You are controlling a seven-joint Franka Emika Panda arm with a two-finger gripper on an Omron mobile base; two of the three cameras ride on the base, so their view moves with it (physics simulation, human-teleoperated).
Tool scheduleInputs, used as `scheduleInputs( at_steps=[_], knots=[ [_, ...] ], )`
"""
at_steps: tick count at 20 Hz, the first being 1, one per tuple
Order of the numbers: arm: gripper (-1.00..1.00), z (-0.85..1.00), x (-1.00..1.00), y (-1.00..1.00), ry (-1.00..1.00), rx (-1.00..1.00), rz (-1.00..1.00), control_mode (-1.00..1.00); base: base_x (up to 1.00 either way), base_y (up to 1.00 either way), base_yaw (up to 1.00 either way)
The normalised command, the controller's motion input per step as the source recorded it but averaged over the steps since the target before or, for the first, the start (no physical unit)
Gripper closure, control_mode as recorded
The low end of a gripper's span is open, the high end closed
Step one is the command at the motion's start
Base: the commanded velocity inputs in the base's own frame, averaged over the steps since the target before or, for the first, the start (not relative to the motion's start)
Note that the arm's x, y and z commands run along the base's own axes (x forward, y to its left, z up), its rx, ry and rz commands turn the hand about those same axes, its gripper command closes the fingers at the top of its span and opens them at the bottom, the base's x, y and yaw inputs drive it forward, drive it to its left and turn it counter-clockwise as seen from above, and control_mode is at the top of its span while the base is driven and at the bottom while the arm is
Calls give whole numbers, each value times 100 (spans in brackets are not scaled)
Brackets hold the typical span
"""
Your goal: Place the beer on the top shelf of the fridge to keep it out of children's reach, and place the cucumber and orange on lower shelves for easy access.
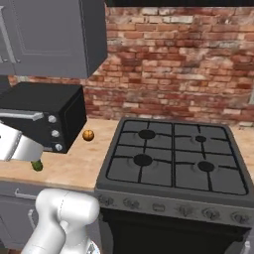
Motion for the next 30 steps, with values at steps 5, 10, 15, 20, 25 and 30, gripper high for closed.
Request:
scheduleInputs(
  at_steps=[5, 10, 15, 20, 25, 30],
  knots=[
    [-100, 0, 0, 0, 0, 0, 0, 100, 0, 37, 37],
    [-100, 0, 0, 0, 0, 0, 0, 100, 7, 40, 32],
    [-100, 0, 0, 0, 0, 0, 0, 100, 24, 22, 23],
    [-100, 0, 0, 0, 0, 0, 0, 100, 27, 0, 6],
    [-100, -5, 12, 0, 0, 0, 0, -100, 17, 0, 0],
    [-100, -5, 40, -8, 1, 1, 1, -100, 0, 0, 0]
  ],
)
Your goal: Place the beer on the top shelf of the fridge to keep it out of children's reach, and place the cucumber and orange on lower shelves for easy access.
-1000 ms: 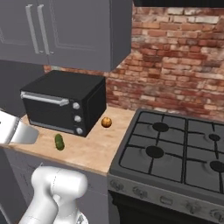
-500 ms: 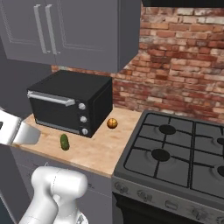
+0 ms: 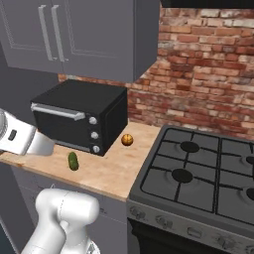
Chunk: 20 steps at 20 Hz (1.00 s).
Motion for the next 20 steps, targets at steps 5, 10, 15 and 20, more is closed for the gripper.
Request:
scheduleInputs(
  at_steps=[5, 10, 15, 20],
  knots=[
    [-100, -11, 47, -30, 1, 2, 8, -100, 0, 0, 0],
    [-100, -31, 28, -25, 7, 0, 18, -100, 0, 0, 0],
    [-100, -46, 29, -23, 4, 0, 30, -100, 0, 0, 0],
    [-100, -28, 25, -22, 1, 0, 29, -100, 0, 0, 0]
  ],
)
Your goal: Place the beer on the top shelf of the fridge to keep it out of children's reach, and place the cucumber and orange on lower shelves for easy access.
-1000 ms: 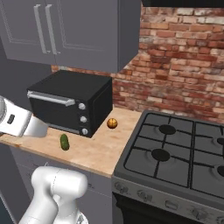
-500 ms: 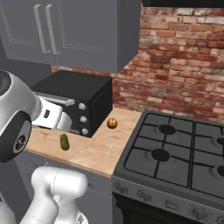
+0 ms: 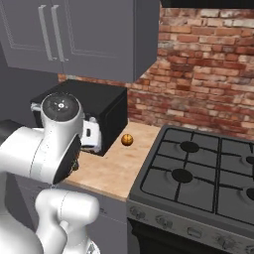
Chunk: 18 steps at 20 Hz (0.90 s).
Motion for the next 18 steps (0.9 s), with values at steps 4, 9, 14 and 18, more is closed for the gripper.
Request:
scheduleInputs(
  at_steps=[4, 9, 14, 18],
  knots=[
    [-100, -24, 23, -23, 1, -2, 21, -100, 0, 0, 0],
    [-100, -18, 24, -7, 0, -7, 14, -100, 0, 0, 0],
    [-100, -33, 25, -12, 0, -6, 9, -100, 0, 0, 0],
    [-100, -31, 32, -23, 0, -4, 13, -100, 0, 0, 0]
  ],
)
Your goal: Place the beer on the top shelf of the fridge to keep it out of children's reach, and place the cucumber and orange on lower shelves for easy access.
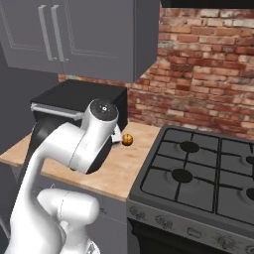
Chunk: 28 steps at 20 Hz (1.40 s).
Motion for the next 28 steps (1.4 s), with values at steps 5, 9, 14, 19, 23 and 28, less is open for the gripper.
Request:
scheduleInputs(
  at_steps=[5, 9, 14, 19, 23, 28],
  knots=[
    [-100, -10, 29, -15, -1, 0, 14, -100, 0, 0, 0],
    [-100, -10, 29, -12, -12, 0, 14, -100, 0, 0, 0],
    [-100, -9, 34, -7, -11, 0, 16, -100, 0, 0, 0],
    [-100, -12, 34, -3, -11, 0, 18, -100, 0, 0, 0],
    [-100, -14, 37, -1, -10, 0, 18, -100, 0, 0, 0],
    [-100, -14, 36, 0, -10, -1, 17, -100, 0, 0, 0]
  ],
)
